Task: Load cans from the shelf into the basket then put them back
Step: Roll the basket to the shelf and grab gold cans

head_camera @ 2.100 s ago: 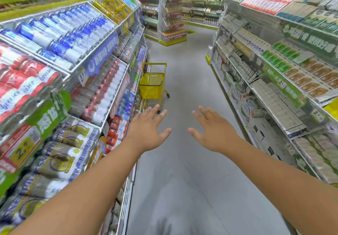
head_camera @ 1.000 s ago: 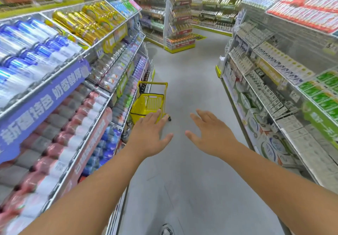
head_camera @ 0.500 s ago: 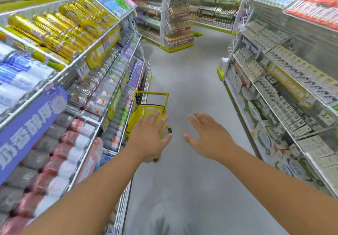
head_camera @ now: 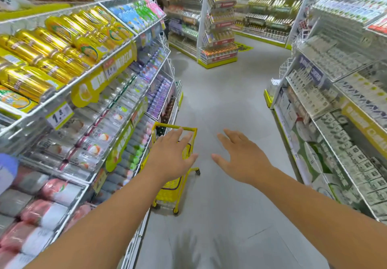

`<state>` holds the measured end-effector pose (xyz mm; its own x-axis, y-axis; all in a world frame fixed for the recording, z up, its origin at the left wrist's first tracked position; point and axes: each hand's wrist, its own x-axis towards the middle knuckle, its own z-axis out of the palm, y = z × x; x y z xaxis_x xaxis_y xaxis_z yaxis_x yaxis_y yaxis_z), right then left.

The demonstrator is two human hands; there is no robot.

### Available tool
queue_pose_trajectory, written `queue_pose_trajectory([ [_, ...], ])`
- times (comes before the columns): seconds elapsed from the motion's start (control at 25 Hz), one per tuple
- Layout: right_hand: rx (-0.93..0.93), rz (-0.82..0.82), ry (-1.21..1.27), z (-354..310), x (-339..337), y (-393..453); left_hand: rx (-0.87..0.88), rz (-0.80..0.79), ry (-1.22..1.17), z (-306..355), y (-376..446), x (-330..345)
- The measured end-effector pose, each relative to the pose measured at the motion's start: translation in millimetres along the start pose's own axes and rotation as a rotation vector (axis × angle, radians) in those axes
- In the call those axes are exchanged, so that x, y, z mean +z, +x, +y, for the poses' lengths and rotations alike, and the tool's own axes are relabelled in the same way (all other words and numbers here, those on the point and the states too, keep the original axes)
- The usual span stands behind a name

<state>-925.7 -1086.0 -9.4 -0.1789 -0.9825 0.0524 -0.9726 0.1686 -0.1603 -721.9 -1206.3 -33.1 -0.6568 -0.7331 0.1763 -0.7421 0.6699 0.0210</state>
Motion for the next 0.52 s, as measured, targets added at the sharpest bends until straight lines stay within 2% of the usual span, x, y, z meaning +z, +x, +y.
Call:
queue_pose_trajectory([
  [0.24, -0.069, -0.006, -0.016, 45.6, -10.8, 102.1, -0.049, 0.008, 0.014, -5.0, 96.8, 8.2],
  [0.52, -0.138, -0.044, -0.013, 59.4, 22.1, 241.3, -0.103, -0.056, 0.001, -69.9, 198.9, 61.0],
])
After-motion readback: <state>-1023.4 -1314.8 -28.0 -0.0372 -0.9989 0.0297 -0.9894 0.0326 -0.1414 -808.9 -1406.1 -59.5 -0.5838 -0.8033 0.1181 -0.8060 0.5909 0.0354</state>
